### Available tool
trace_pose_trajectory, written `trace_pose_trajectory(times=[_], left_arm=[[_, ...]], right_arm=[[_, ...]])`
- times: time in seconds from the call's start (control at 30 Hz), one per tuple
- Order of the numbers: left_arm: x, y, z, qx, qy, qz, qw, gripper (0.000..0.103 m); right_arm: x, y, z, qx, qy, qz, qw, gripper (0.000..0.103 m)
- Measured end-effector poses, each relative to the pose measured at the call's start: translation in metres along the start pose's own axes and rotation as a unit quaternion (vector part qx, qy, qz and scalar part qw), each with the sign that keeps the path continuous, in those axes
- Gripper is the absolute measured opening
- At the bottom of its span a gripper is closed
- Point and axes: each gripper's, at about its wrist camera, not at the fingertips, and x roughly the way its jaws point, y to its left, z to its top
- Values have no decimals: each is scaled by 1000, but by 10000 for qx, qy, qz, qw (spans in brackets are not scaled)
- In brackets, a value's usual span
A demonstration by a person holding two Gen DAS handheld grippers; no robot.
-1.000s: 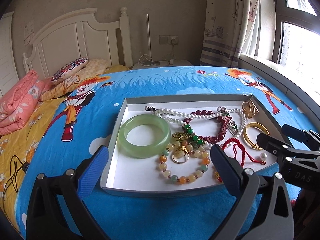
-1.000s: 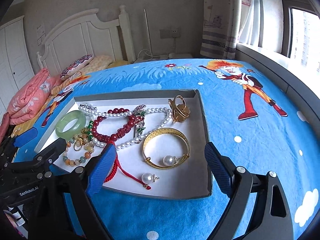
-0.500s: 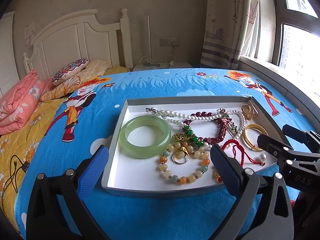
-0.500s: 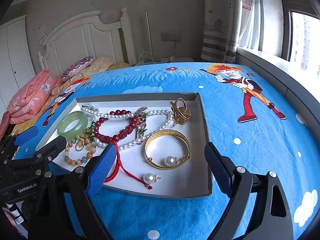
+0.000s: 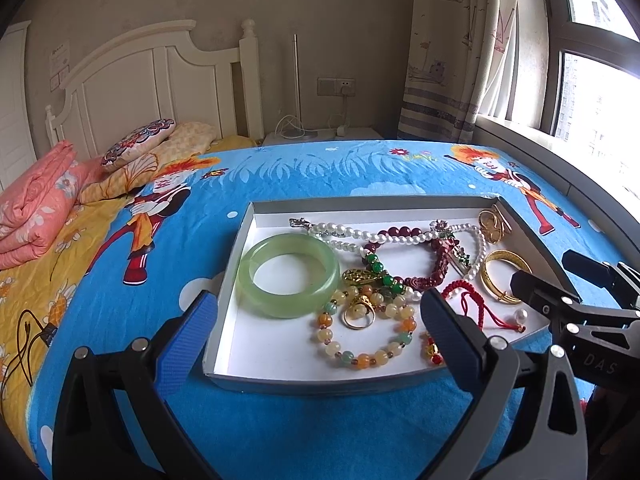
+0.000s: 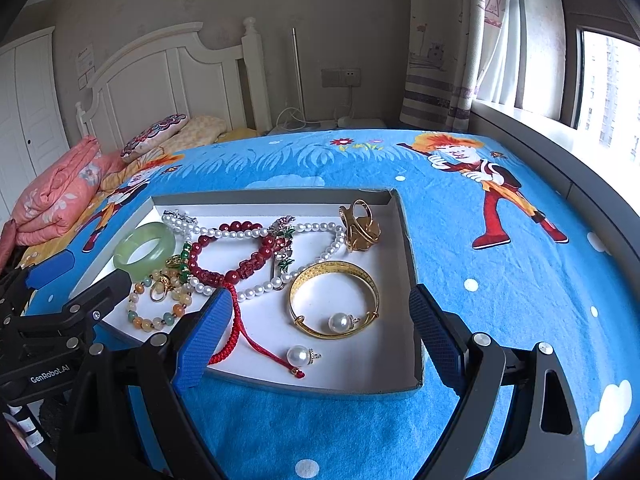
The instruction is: Organize jewelry
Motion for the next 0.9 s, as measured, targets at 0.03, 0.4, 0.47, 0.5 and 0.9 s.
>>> trace_pose_trajectory(times=[0.03, 0.4, 0.47, 0.5, 0.9], left_arm=[[0, 0, 0, -1, -4, -5, 10000, 101], [-1, 0, 0, -7, -17, -34, 10000, 101], [-1, 0, 0, -9, -16, -37, 10000, 101], [-2, 0, 0, -9, -17, -36, 10000, 101], [-2, -1, 0, -10, -29, -45, 10000, 101]], right_arm=[[0, 0, 0, 0, -5, -14, 10000, 86], [-1, 0, 1, -19, -16, -33, 10000, 86], [-1, 0, 1, -18, -16, -34, 10000, 86], [-1, 0, 0, -18, -17, -37, 10000, 86], [-2, -1, 1, -13, -18, -43, 10000, 86]])
